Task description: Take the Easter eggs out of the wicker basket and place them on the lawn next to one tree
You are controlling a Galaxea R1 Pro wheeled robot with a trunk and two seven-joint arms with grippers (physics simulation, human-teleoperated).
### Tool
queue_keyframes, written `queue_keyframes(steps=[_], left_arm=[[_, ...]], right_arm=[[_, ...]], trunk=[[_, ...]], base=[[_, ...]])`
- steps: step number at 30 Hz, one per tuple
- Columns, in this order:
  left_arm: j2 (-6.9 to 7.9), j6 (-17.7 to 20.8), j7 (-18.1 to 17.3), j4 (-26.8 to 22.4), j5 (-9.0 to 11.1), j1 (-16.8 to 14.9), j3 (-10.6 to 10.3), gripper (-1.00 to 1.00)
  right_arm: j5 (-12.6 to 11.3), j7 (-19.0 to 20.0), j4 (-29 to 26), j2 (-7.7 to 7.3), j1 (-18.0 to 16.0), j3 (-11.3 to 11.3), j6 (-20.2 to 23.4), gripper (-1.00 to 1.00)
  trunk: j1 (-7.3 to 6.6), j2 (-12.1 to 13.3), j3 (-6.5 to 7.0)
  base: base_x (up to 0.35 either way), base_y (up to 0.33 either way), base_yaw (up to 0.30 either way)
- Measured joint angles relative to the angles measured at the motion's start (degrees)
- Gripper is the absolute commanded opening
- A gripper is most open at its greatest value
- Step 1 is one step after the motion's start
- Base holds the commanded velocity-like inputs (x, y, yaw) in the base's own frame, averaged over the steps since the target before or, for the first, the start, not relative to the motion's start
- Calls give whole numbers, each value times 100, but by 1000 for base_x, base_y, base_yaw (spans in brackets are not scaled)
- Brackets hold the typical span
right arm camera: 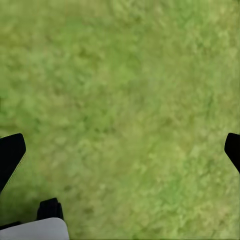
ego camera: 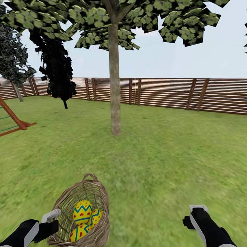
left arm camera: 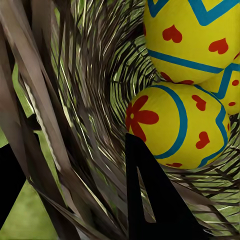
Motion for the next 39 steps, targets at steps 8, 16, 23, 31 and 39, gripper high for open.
queue_keyframes(steps=[8, 16, 23, 31, 39], left_arm=[[-7, 0, 0, 0, 4, 0, -9, -100], [-39, 1, 1, 0, 10, 0, -9, -100], [-47, -2, 0, 0, -5, 0, -11, -100], [-51, -1, 0, 1, -5, 0, -12, -100], [-100, -8, 9, 7, -12, 0, -19, -100]], right_arm=[[0, 0, 0, -3, 0, 0, 0, 100], [0, 0, 0, -4, 0, -1, 0, 100], [0, 0, 0, -8, 0, -1, 0, 100], [0, 0, 2, -1, 0, 0, 0, 100], [0, 0, 0, -9, 0, 0, 0, 100]], trunk=[[0, 0, 0], [0, 0, 0], [0, 0, 0], [0, 0, 0], [0, 0, 0]], base=[[329, 0, 0], [329, 0, 0], [329, 0, 0], [329, 0, 0], [329, 0, 0]])
